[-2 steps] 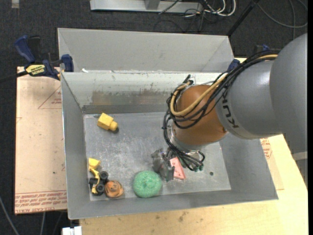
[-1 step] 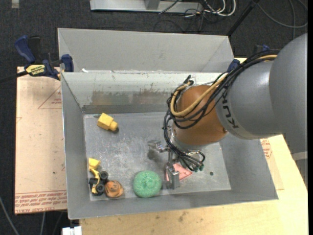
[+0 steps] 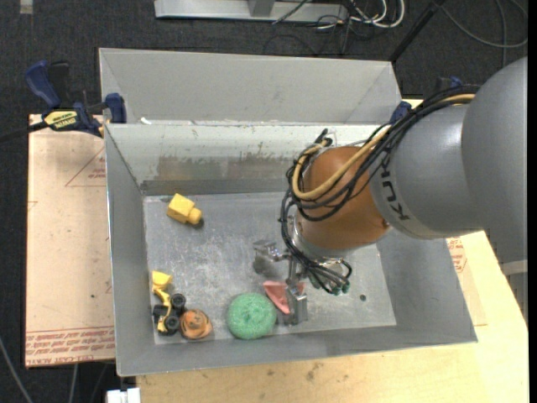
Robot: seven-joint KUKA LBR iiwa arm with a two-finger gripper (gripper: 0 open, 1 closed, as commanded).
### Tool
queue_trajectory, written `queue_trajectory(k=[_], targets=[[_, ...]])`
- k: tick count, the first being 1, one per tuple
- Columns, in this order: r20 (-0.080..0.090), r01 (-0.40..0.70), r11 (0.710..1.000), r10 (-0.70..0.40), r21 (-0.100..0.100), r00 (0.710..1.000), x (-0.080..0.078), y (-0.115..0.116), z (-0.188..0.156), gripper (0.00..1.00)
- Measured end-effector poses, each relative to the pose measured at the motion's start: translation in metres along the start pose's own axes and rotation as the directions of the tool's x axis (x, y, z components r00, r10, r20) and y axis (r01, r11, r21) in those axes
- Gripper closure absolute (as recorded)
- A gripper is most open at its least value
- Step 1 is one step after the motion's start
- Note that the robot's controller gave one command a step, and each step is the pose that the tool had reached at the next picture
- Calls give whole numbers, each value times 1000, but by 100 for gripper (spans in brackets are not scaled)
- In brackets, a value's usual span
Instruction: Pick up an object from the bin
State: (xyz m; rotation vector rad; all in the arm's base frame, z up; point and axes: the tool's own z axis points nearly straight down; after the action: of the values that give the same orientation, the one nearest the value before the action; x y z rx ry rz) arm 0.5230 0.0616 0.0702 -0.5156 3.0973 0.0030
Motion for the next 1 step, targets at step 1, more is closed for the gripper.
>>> queue_trajectory(k=[1], targets=[[0, 110, 994, -110, 4, 994, 5, 19, 0, 0]])
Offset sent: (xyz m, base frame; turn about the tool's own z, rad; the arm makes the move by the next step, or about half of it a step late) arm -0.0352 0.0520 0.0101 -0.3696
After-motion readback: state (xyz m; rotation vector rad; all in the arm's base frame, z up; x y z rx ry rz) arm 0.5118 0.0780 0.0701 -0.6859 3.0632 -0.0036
